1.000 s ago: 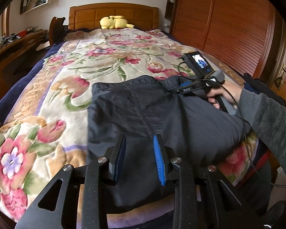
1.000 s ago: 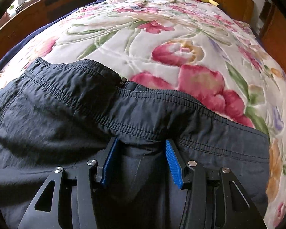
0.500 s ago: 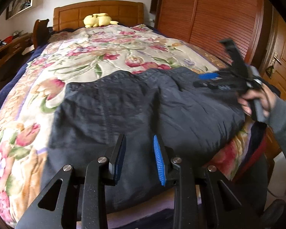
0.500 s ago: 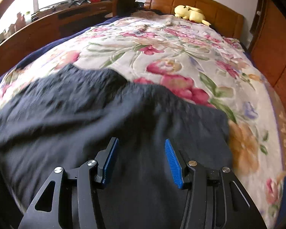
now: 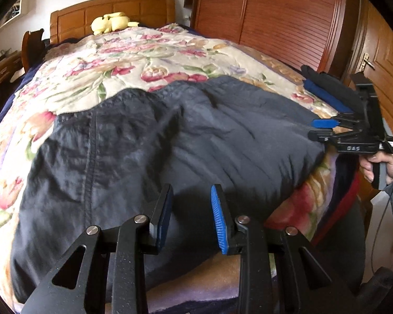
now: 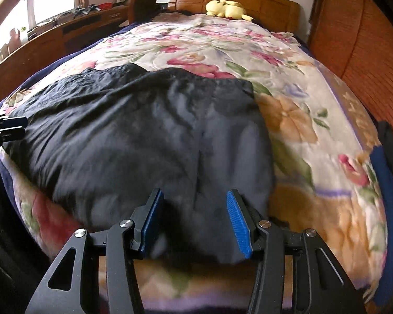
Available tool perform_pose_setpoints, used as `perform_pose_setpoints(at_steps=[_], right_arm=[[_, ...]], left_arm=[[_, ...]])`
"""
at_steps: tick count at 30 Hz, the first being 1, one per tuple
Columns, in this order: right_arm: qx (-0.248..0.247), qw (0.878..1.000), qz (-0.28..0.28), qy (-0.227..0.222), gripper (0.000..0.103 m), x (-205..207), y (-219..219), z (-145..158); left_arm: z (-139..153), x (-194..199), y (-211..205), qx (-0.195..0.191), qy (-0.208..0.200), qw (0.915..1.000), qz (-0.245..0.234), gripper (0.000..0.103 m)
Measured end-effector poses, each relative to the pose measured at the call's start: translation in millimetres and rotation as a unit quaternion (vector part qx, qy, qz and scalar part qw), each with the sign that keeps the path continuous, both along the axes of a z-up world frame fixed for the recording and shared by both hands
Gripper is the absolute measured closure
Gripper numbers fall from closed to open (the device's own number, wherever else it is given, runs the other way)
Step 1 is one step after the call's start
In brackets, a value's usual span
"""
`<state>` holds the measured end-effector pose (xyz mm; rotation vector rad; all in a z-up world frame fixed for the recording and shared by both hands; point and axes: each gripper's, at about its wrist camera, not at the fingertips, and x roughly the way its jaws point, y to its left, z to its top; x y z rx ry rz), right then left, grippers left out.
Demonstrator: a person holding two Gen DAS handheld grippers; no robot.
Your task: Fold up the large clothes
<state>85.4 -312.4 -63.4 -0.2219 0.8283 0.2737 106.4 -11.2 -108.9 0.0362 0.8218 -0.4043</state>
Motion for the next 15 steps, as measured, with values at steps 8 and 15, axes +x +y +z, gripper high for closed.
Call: perform_pose_setpoints(at_steps=[8, 15], right_arm=[[-0.005, 1.0, -0.005, -0.008, 0.051, -14.7, 3.8, 13.4], [0.009, 0.999, -0.025, -0.031, 0.051, -23.1, -12.1, 22.8]], left_arm=[[-20.2, -0.9, 3.6, -0.021, 0.019, 0.9994, 0.018, 0.072], [-25.3, -1.7, 1.4, -0.016, 0.016, 0.9995, 0.021, 0.072]])
